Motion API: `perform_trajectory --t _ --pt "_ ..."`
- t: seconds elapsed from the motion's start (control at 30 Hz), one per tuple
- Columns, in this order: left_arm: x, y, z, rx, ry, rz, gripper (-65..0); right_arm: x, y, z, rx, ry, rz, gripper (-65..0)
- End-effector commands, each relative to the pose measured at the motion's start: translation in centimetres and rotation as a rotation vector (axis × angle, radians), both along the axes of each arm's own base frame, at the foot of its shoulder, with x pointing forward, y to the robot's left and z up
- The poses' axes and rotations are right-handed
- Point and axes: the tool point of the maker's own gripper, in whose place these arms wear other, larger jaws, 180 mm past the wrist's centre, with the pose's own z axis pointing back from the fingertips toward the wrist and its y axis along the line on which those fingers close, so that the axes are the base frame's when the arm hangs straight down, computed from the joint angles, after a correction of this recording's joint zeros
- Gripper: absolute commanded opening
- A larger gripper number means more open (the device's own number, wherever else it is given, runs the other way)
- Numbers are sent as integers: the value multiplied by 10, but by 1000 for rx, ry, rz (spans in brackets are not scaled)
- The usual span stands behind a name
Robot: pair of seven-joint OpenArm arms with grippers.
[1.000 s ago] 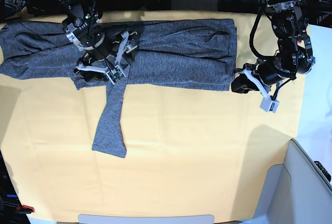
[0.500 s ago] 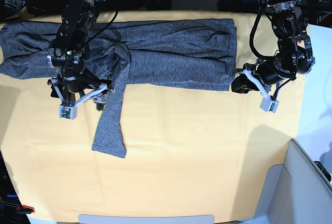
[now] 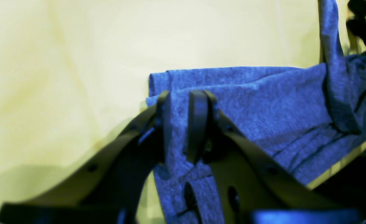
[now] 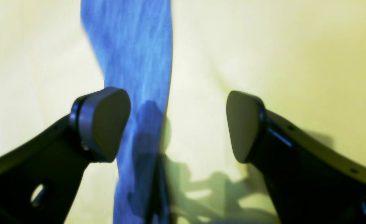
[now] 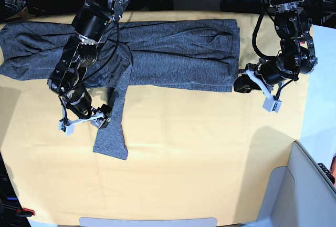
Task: Fold the T-shirt properly
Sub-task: 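Reach the right gripper down the sleeve and grasp its cuff end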
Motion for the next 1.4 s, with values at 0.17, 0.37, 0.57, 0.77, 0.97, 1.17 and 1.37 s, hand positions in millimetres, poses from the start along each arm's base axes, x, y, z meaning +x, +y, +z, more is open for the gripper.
perform_trajectory --t 0.17,0.37,0.57,0.77,0.97,1.17,1.37 --pt "9 1 13 -2 -53 -1 -560 33 1 -6 36 -49 -21 -137" --pt "9 1 13 -2 -53 -1 -560 40 22 -25 94 -11 3 -137" --pt "9 1 13 -2 -53 -1 -560 38 49 -30 135 6 31 -139" --pt "9 1 13 -2 -53 -1 -560 37 54 -32 140 14 39 -139" --pt "9 1 13 -2 -53 -1 -560 36 69 -30 92 12 110 -139" --pt "9 1 13 -2 -53 -1 -560 38 76 -26 67 -1 146 -139" --pt "9 1 13 -2 -53 -1 -562 40 76 -23 67 -5 146 -141"
